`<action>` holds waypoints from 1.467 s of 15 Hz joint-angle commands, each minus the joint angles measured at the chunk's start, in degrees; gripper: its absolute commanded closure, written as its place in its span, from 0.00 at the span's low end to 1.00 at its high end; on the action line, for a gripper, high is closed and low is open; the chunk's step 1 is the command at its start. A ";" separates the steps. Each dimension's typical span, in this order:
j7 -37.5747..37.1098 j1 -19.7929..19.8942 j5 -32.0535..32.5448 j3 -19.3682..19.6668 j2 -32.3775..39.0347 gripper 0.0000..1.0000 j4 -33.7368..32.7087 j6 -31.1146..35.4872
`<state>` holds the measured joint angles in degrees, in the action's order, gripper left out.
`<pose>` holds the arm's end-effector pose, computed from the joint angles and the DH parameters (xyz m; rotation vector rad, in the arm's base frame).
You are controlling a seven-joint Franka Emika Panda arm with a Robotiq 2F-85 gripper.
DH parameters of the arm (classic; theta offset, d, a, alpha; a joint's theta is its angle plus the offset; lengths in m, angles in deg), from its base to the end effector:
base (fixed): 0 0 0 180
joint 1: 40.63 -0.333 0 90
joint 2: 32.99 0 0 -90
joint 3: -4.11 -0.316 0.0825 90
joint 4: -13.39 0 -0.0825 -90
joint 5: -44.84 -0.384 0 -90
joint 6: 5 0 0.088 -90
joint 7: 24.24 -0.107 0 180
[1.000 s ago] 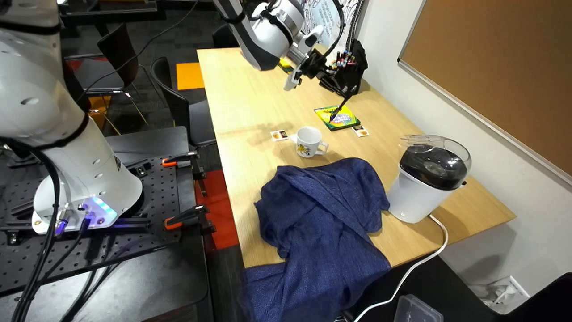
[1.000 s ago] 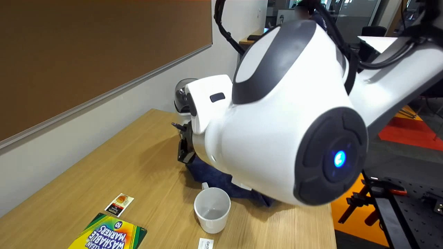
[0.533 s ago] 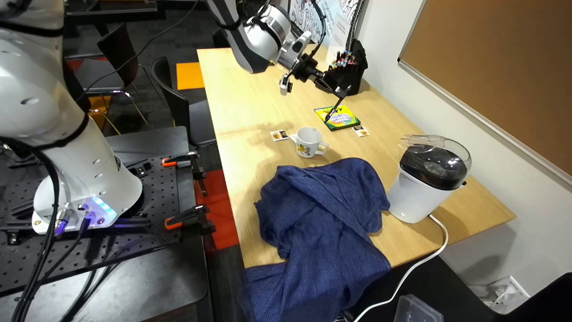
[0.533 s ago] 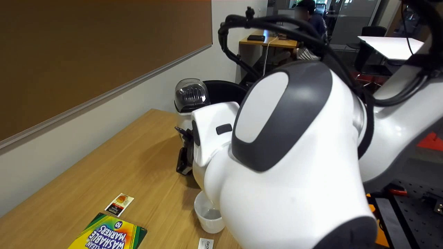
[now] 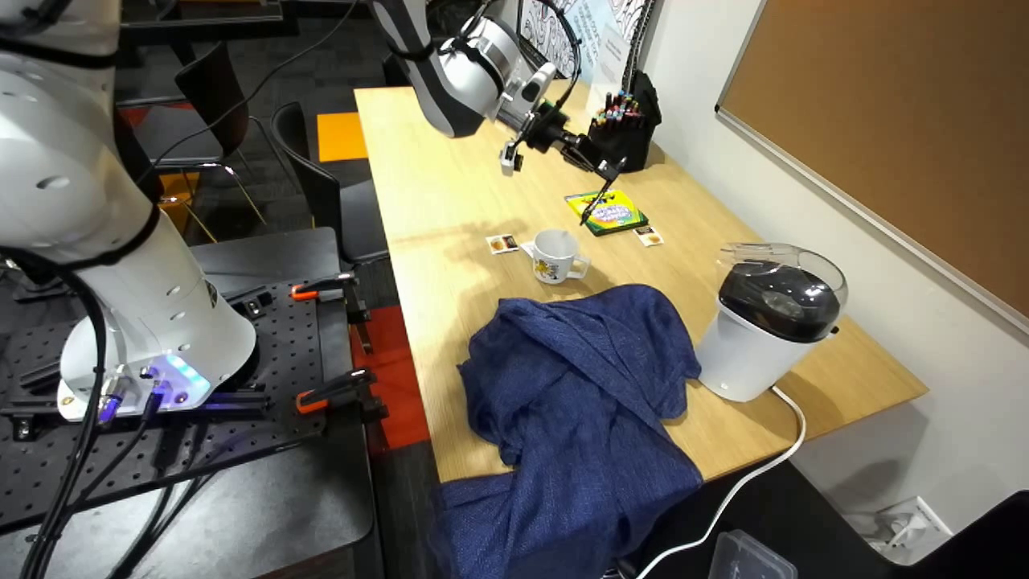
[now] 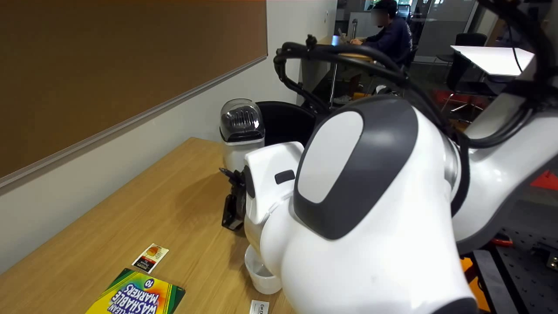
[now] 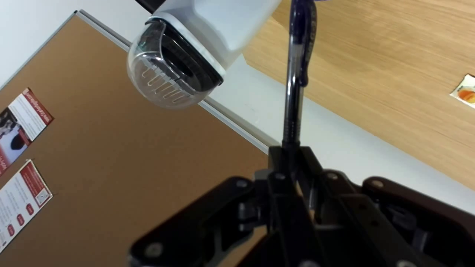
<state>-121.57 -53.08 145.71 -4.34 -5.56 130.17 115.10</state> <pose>0.5719 0.1657 0.2120 2.1063 0.0120 1.0483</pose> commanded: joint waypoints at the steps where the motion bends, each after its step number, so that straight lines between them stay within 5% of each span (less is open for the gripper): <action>1: -2.21 0.25 2.08 -0.89 0.26 0.97 0.03 -1.87; 9: -16.67 -0.20 12.29 -1.81 1.61 0.97 0.74 -6.65; 22: -32.78 -1.56 13.70 -4.00 7.64 0.97 0.37 -17.21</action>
<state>-150.11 -54.26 157.33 -7.84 0.95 130.40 100.72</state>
